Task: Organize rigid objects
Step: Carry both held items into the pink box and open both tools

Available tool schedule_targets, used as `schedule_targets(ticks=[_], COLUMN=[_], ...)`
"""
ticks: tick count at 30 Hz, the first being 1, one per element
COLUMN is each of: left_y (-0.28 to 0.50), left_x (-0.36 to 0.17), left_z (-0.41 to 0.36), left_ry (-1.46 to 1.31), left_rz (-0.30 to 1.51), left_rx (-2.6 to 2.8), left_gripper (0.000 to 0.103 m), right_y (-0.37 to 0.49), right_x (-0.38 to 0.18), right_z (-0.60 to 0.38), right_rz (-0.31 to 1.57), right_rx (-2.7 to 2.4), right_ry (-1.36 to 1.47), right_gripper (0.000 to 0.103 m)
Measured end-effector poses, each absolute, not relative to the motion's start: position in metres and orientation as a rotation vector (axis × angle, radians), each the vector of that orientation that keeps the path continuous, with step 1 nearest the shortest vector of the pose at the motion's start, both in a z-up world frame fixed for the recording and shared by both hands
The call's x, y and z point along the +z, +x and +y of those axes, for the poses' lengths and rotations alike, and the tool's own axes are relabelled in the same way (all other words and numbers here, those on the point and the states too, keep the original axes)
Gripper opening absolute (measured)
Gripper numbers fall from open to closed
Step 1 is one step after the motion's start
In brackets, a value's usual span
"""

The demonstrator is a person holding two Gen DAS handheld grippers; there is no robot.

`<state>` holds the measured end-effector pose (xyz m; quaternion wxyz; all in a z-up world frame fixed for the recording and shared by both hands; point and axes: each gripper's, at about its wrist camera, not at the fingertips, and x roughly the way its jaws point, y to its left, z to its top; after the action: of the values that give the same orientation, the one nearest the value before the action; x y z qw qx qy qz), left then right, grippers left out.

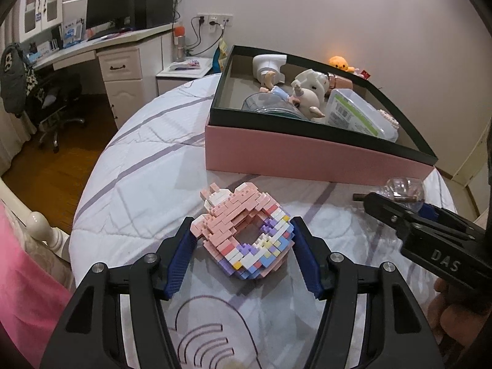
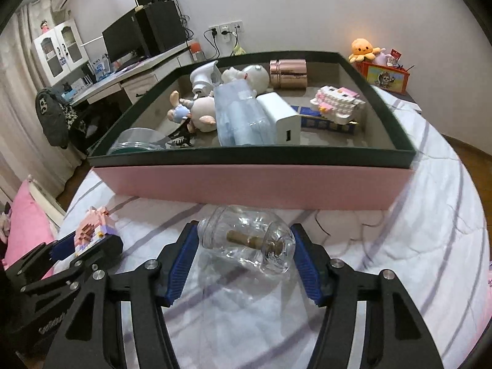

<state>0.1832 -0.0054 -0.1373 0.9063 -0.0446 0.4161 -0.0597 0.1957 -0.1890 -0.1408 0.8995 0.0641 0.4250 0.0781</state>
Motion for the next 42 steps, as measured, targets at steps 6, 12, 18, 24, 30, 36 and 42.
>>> schedule_targets(ticks=[6,12,18,24,30,36,42], left_y=[0.171,0.161,0.164,0.192,0.248,0.291,0.32], left_x=[-0.126,-0.107,-0.068,-0.026,-0.011,-0.022,-0.044], left_z=[-0.01,-0.014,-0.022,-0.032,-0.043,-0.052,-0.058], left_ry=[-0.084,-0.078,-0.058,-0.028,-0.017,-0.015,-0.005], left_rz=[0.833,0.797,0.714,0.617,0.601,0.626,0.671], left_rx=[-0.137,-0.15,-0.183,-0.207,-0.214,-0.208,-0.2], left_gripper=[0.063,0.063,0.063,0.063,0.063,0.063,0.063], right_y=[0.178,0.165,0.167,0.199,0.251,0.3,0.331], right_x=[-0.12,-0.105,-0.076,-0.04,-0.027,-0.045,-0.073], right_z=[-0.198,-0.207,-0.214,-0.227,-0.237,-0.241,-0.243], right_rz=[0.841,0.815,0.754,0.681,0.675,0.727,0.79], right_rx=[0.165,0.169,0.18,0.163,0.144,0.135,0.121], right_ry=[0.135,0.145,0.142,0.115,0.093,0.082,0.084], right_gripper=[0.062,0.062,0.062,0.062,0.062,0.062,0.062])
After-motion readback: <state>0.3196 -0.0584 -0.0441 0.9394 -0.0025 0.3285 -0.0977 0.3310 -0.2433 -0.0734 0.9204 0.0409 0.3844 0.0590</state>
